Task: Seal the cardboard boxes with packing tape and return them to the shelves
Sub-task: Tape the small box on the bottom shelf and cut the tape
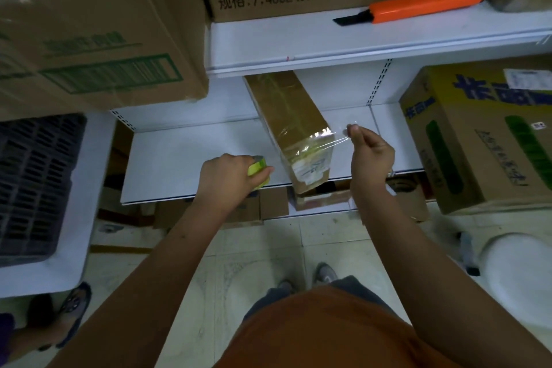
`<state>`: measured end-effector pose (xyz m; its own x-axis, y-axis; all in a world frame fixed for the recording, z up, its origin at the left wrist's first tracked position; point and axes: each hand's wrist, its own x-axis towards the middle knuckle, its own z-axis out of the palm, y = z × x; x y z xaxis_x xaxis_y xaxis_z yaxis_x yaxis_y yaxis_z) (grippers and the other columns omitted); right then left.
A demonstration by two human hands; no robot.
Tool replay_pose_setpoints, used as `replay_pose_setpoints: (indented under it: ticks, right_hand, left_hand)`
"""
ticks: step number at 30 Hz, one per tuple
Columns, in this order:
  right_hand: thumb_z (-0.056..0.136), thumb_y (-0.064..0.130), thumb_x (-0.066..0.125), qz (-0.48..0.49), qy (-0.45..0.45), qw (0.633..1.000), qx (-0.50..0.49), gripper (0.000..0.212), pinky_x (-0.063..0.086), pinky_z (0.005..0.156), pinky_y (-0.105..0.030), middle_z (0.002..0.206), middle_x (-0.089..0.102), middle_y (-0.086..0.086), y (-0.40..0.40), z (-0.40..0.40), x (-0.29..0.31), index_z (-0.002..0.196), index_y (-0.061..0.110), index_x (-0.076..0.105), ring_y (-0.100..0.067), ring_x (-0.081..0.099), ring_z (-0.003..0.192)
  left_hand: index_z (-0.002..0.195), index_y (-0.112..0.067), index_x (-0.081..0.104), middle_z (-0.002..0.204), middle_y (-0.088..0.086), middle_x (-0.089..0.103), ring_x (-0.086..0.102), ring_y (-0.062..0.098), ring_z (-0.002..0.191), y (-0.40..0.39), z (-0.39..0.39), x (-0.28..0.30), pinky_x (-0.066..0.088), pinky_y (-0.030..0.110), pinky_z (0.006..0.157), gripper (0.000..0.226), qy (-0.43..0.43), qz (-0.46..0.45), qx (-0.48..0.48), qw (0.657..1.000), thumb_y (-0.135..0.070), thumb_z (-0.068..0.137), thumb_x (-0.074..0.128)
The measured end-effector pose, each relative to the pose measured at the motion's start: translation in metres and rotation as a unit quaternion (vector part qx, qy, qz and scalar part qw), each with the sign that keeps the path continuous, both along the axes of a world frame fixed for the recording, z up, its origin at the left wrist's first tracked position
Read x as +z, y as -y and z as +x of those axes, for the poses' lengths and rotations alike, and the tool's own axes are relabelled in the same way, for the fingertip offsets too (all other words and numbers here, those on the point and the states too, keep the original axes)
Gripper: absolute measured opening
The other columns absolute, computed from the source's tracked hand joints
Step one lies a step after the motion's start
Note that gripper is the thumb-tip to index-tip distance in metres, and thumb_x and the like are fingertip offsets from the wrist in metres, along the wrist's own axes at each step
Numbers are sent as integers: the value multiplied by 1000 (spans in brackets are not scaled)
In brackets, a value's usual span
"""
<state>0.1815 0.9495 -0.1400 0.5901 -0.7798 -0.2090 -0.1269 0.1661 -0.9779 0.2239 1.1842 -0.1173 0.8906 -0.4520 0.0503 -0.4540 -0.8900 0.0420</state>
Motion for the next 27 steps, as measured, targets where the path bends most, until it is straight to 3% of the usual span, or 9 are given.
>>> replay_pose_setpoints:
  ticks: [5, 8, 11, 13, 16, 18, 21, 23, 27]
  right_hand:
    - [91, 21, 72, 32, -48, 998, 11, 10, 52, 98, -28, 99, 76, 4, 2, 15, -28, 97, 17, 78, -8, 69, 102]
    - [92, 19, 71, 96, -55, 994, 18, 12, 49, 94, -24, 122, 69, -5, 7, 33, -38, 100, 13, 76, -17, 63, 116]
    - [86, 38, 76, 190, -171, 961, 102, 61, 44, 103, -35, 143, 48, -7, 21, 43, -39, 137, 12, 54, -26, 50, 128]
    - [85, 44, 75, 108, -260, 954, 101, 86, 40, 111, -39, 151, 42, -10, 33, 34, -38, 153, 11, 34, -30, 45, 135]
    - [103, 31, 51, -179, -169, 969, -27, 47, 39, 106, -30, 143, 55, -12, 35, 18, -22, 143, 7, 50, -25, 52, 131]
    - [107, 30, 39, -255, -129, 958, 16, 42, 41, 102, -29, 136, 61, -12, 23, 22, -13, 138, 7, 57, -24, 56, 125]
    - [109, 27, 31, -277, -152, 940, 128, 39, 39, 74, -34, 124, 59, -18, 6, 37, -24, 134, 7, 51, -36, 59, 107]
    - [108, 23, 30, -266, -182, 939, 117, 33, 37, 68, -34, 120, 53, -18, 7, 47, -27, 131, 8, 47, -39, 58, 94]
    - [106, 21, 32, -177, -217, 958, 62, 42, 43, 101, -47, 154, 27, -20, 5, 69, -29, 146, 9, 36, -41, 44, 130]
  left_hand:
    - [112, -28, 74, 86, 7, 73, 68, 26, 81, 5, 21, -16, 35, 25, 61, 53, -10, 27, -11, 1000, -69, 91, 47]
    - [122, -32, 69, 99, 8, 73, 68, 27, 92, 21, 37, -25, 38, 26, 65, 52, -36, 37, -23, 998, -68, 92, 46]
    - [124, -33, 67, 103, 5, 72, 67, 25, 96, 37, 51, -28, 42, 28, 67, 48, -58, 71, -74, 993, -65, 95, 44]
    - [122, -31, 67, 103, 5, 72, 66, 25, 97, 44, 58, -26, 38, 28, 66, 48, -82, 67, -97, 990, -63, 96, 44]
    - [121, -29, 67, 106, 5, 70, 66, 24, 100, 60, 63, -24, 40, 29, 69, 52, -75, 100, -111, 986, -65, 97, 38]
    - [120, -27, 66, 106, 5, 70, 66, 25, 99, 75, 63, -24, 40, 29, 69, 55, -82, 113, -117, 983, -66, 97, 34]
    - [113, -20, 67, 100, 8, 70, 66, 27, 95, 90, 58, -26, 38, 29, 67, 55, -94, 111, -124, 982, -61, 100, 32]
    - [105, -16, 66, 98, 9, 69, 65, 28, 93, 95, 56, -27, 39, 30, 67, 53, -108, 99, -115, 983, -58, 102, 33]
    - [87, -12, 60, 89, 13, 67, 64, 33, 86, 110, 50, -26, 45, 33, 67, 42, -168, 27, -90, 981, -46, 102, 41]
